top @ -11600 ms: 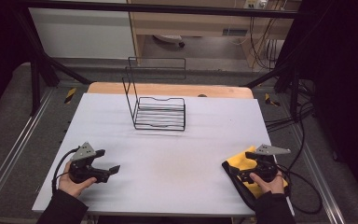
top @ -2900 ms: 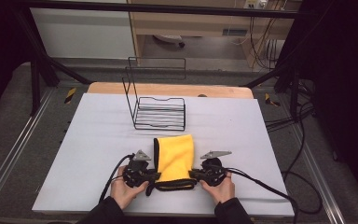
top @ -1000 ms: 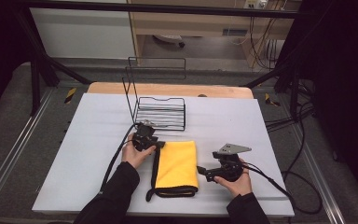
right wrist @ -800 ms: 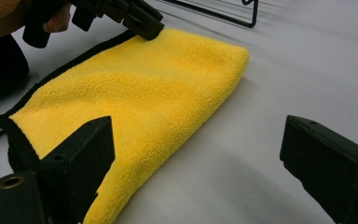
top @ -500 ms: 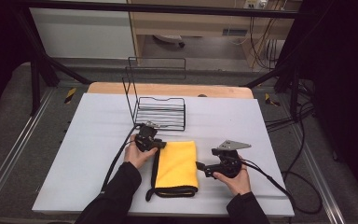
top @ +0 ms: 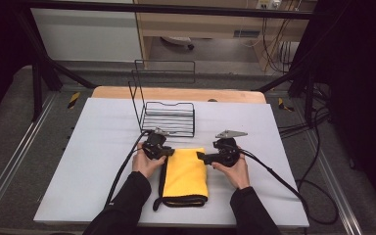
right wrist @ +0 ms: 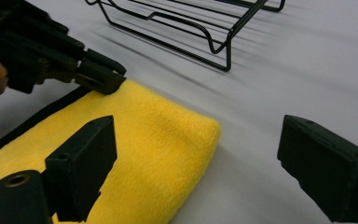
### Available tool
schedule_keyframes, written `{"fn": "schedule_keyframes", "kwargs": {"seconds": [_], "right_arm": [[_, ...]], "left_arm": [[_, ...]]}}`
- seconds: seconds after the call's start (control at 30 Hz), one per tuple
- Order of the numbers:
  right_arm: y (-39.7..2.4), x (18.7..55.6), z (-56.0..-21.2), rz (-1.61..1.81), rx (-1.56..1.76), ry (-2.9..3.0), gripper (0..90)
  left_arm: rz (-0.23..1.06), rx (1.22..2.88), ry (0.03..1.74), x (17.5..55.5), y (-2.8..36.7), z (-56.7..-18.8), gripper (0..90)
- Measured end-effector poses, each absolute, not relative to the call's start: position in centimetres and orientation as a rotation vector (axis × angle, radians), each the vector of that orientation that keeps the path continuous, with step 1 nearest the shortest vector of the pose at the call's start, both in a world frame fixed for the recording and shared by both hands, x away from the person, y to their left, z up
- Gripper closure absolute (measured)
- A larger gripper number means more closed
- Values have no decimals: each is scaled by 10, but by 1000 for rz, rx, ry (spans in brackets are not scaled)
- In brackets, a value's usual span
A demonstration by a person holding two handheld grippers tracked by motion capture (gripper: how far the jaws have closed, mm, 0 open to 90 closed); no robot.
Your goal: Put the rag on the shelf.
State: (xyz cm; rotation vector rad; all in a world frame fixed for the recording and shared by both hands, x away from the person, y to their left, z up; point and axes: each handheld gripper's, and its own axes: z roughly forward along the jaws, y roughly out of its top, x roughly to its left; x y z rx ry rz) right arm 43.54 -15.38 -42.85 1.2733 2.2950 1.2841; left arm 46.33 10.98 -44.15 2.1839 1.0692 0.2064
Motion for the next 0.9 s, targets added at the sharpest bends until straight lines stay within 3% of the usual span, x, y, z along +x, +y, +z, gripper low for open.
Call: {"fn": "schedule_keyframes", "kwargs": {"seconds": [0.03, 0.07, 0.1, 0.13, 0.17, 0.2, 0.23, 0.27, 0.33, 0.57, 0.6, 0.73, 0.9], "right_arm": [[-154, 435, -428, 1284, 1273, 2295, 183], [-153, 442, -433, 1276, 1310, 2279, 263], [-153, 442, -433, 1276, 1310, 2279, 263], [-154, 447, -437, 1213, 1323, 2283, 356], [-154, 447, -437, 1213, 1323, 2283, 356], [-154, 452, -442, 1181, 1315, 2302, 426], [-154, 452, -442, 1181, 1315, 2302, 426], [-154, 454, -444, 1183, 1320, 2315, 496], [-153, 455, -446, 1187, 1325, 2327, 546], [-149, 457, -453, 1183, 1382, 2360, 645], [-149, 456, -453, 1194, 1404, 2367, 726], [-147, 456, -452, 1212, 1447, 2388, 823], [-143, 455, -446, 1165, 1442, 2398, 846]], "left_arm": [[205, 2180, 1073, 463, 110, -442, 782], [204, 2179, 1075, 463, 110, -442, 782], [208, 2184, 1072, 463, 110, -442, 782], [212, 2187, 1068, 463, 109, -441, 782], [216, 2187, 1067, 463, 109, -442, 782], [215, 2187, 1066, 463, 109, -442, 782], [213, 2185, 1064, 463, 109, -442, 782], [209, 2183, 1064, 463, 110, -442, 782], [201, 2176, 1070, 464, 110, -442, 782], [187, 2174, 1063, 465, 112, -443, 781], [193, 2171, 1060, 464, 112, -443, 781], [181, 2162, 1060, 464, 114, -444, 784], [136, 2115, 1062, 466, 120, -446, 798]]}}
